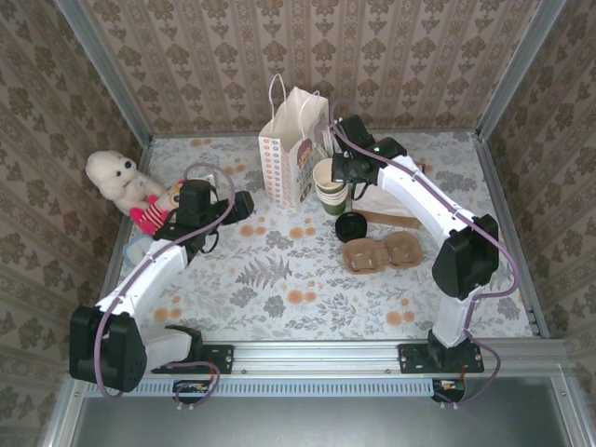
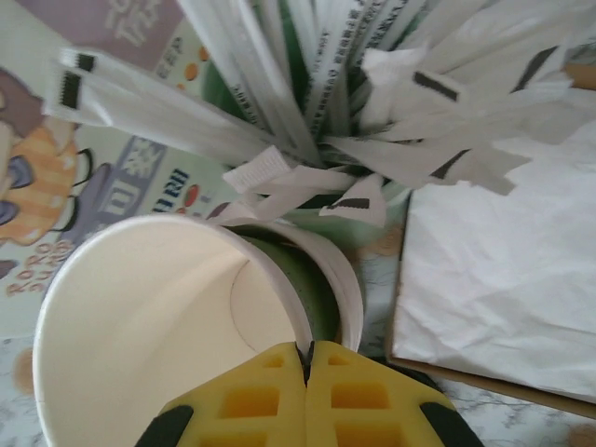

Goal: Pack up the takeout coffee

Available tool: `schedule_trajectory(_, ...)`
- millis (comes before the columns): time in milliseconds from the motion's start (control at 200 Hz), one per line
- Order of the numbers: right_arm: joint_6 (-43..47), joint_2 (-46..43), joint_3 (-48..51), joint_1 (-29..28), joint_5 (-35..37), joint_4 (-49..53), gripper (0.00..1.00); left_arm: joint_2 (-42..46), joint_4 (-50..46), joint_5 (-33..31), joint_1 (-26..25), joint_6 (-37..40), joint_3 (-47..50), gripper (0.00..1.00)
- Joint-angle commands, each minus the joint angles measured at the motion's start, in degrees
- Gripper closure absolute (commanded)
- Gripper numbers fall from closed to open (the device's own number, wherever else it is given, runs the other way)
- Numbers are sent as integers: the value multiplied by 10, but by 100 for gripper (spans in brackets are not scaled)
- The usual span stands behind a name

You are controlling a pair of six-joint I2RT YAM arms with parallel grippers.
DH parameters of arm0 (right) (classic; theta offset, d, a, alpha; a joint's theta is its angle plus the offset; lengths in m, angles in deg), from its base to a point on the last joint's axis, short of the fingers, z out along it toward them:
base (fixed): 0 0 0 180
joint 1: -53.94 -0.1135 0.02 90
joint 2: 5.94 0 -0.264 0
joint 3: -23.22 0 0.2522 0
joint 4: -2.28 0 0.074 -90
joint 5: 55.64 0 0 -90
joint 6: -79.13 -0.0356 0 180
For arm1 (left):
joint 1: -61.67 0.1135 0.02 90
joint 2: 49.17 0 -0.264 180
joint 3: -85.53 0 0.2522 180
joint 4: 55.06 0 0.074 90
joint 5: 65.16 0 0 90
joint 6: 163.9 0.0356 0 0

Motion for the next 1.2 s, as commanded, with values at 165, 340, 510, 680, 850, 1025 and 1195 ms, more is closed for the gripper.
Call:
schedule_trajectory(165,-5,-41,0,5,8,-19,100,-8,-7,43,4,27,-33,0)
schedule_trajectory(340,2,-59,-31,5,5,6,100,-8,-7,70,5,27,-50,0)
schedule_trajectory(510,21,-103,-25,-9,29,13,100,-7,-28,76,12,10,-69,0)
schedule_trajectory(680,33,-147,-9,-27,39,7,100,5,-24,85,18,-2,-70,0)
schedule_trajectory(850,29,-168,27,-63,11,21,100,20,-35,71,22,-18,-66,0)
schedule_trajectory(1025,-44,-156,95,-115,-20,18,100,26,-96,44,26,-55,-67,0)
schedule_trajectory(1195,-86,-113,145,-166,-5,-37,100,33,-137,57,26,-67,-50,0)
